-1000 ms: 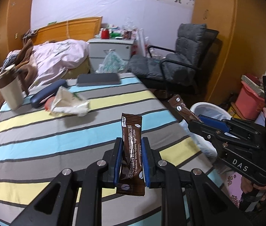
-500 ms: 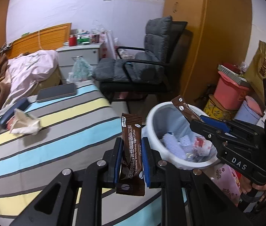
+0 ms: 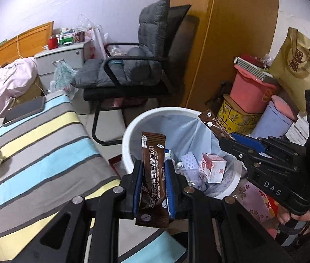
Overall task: Collect trash
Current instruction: 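Carry both wrappers over the white bin and open both grippers, then withdraw both grippers from the bin back toward the table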
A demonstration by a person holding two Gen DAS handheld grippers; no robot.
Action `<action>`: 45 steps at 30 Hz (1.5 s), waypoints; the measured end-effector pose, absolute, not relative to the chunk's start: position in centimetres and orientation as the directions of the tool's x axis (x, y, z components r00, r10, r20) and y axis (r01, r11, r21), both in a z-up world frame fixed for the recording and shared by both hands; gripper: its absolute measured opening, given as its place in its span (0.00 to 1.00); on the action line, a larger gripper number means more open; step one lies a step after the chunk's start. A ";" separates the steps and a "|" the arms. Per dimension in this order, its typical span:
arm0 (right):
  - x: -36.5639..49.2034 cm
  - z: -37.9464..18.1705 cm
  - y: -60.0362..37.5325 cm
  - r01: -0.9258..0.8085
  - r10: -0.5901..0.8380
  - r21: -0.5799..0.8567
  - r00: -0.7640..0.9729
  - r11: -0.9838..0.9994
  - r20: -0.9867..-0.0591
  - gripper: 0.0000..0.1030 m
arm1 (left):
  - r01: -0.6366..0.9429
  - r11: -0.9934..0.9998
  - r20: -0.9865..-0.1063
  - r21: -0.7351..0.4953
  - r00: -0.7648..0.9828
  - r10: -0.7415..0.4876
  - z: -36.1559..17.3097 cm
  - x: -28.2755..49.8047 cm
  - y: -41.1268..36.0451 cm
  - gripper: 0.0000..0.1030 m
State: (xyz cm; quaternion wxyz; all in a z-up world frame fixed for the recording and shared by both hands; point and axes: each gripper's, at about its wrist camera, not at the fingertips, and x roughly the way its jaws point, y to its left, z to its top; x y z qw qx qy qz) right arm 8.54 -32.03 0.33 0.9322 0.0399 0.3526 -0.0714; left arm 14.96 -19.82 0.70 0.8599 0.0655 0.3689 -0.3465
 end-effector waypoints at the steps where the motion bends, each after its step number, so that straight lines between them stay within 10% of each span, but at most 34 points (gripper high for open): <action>1: 8.5 0.1 -32.4 0.171 -0.110 0.026 0.735 0.985 -0.669 0.22 | 0.650 0.746 -0.681 -0.142 0.483 -0.550 0.6 14.9 -20.3 0.20; 18: 9.3 -1.3 -34.6 0.230 -0.167 -0.009 0.680 0.973 -0.714 0.23 | 0.644 0.743 -0.714 -0.180 0.434 -0.549 -1.1 16.4 -22.0 0.22; 24: 9.2 -1.0 -34.5 0.240 -0.175 -0.006 0.692 0.971 -0.700 0.61 | 0.629 0.755 -0.707 -0.184 0.448 -0.546 -0.9 16.5 -21.4 0.48; 45: 8.7 0.3 -31.5 0.194 -0.152 -0.011 0.732 0.981 -0.664 0.61 | 0.562 0.812 -0.668 -0.159 0.544 -0.508 1.0 15.1 -16.1 0.55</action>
